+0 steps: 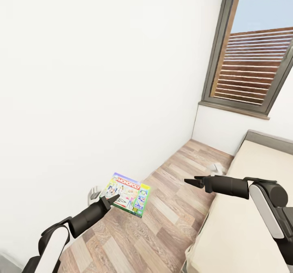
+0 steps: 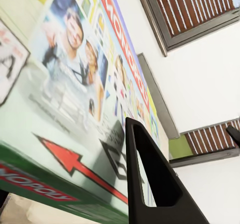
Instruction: Put all the toys in the child's room - the three board games (two on the bed and one on the table), the two jigsaw puzzles on the table, and the tennis ball on the table - inside the toy box on the table in the child's room.
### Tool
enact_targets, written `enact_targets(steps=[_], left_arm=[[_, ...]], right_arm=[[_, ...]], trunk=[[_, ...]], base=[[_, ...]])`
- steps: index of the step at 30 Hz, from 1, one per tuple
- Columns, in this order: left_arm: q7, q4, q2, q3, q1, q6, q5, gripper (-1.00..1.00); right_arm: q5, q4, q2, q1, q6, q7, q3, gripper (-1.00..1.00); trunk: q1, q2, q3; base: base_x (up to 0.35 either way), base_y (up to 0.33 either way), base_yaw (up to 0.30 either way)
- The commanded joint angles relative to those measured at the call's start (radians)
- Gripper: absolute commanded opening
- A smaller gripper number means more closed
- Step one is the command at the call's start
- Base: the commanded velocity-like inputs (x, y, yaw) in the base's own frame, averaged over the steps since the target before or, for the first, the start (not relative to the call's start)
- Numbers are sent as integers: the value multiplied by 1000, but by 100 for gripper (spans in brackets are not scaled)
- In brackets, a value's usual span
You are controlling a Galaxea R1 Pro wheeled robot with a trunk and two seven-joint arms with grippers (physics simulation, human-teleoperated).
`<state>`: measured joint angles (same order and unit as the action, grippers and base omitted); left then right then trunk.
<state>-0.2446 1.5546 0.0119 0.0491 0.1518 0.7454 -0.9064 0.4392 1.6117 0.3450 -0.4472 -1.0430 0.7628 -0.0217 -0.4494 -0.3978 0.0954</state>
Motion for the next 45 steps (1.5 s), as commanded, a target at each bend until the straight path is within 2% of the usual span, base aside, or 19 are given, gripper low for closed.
enact_targets(steps=[1,22,36,45], left_arm=[[-3,0,0,1,1,6,-2,-100],[-4,-7,0,2,2,6,-2,-100],[-4,-8,0,2,2,6,-2,-100],[-4,-9,0,1,3,6,-2,-100]], right_arm=[[-4,1,0,-1,-4,6,-1,100],[-5,1,1,-3,-4,5,-1,100],[-5,1,3,3,-4,8,-1,100],[-5,1,3,7,29,10,-1,100]], trunk=[[-1,-2,2],[-1,-2,5],[-1,-2,23],[-1,-2,36]], base=[[0,0,270],[0,0,277],[0,0,137],[0,0,115]])
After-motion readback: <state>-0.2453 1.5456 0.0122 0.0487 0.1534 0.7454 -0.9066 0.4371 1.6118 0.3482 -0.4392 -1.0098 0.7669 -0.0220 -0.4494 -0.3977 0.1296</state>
